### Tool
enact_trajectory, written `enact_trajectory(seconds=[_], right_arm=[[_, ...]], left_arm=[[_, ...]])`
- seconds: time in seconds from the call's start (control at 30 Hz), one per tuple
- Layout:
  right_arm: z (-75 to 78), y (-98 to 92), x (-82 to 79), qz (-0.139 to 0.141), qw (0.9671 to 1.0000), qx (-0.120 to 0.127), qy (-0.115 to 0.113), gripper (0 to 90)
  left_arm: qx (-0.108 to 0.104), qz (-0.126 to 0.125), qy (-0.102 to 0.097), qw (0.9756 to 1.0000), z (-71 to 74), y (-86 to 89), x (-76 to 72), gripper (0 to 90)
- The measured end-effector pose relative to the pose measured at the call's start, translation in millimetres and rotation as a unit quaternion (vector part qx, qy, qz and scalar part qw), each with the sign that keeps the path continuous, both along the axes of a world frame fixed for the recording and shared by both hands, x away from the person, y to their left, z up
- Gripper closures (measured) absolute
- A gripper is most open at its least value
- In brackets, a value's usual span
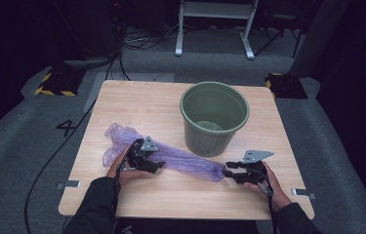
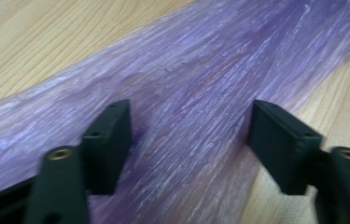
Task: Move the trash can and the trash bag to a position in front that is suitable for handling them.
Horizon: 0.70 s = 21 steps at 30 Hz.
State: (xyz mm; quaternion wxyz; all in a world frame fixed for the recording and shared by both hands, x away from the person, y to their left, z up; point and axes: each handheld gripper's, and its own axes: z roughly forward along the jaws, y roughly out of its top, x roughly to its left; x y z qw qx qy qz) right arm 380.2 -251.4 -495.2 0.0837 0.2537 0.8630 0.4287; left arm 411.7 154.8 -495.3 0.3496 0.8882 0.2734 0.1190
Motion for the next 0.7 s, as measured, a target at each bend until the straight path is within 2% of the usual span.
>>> enact_trajectory(seconds=[0.07,0.1,0.13,0.23,0.4,0.43,0.57,0.67,0.7], right_arm=[[-0.1,-2.1,-0.2,-0.006,1.0000,-0.004,0.000,52.1],[-0.5,-5.7,-0.2,-0.009,0.9999,-0.005,0.002,48.4],[-0.5,-5.7,-0.2,-0.009,0.9999,-0.005,0.002,48.4],[-0.4,-13.4,-0.1,-0.023,0.9997,-0.003,0.002,46.8],[-3.9,-29.6,-0.2,-0.043,0.9991,-0.004,0.000,47.8],[-5.7,-34.2,0.2,-0.049,0.9987,-0.010,0.000,47.7],[-5.7,-41.1,1.3,-0.059,0.9982,-0.008,-0.003,46.4],[-6.3,-46.9,3.4,-0.073,0.9973,-0.009,-0.001,44.9],[-6.2,-47.2,3.4,-0.073,0.9973,-0.007,-0.001,44.7]], left_arm=[[-0.012,0.014,0.005,0.9998,-1.0,1.4,-0.1,39.9],[-0.012,0.021,0.004,0.9997,-0.6,1.9,-0.3,46.6],[-0.010,0.027,0.004,0.9996,-0.1,2.2,-0.8,46.6],[-0.012,0.049,0.005,0.9987,0.7,6.4,-2.3,57.6],[-0.016,0.071,-0.008,0.9973,-0.9,11.7,-3.5,72.1],[-0.010,0.082,-0.019,0.9964,-1.1,12.1,-3.8,76.5],[-0.008,0.100,-0.025,0.9946,-1.8,13.2,-4.5,79.9],[-0.006,0.119,-0.038,0.9921,-1.1,15.8,-5.1,82.8],[-0.010,0.128,-0.046,0.9906,0.3,18.5,-5.5,83.7]])
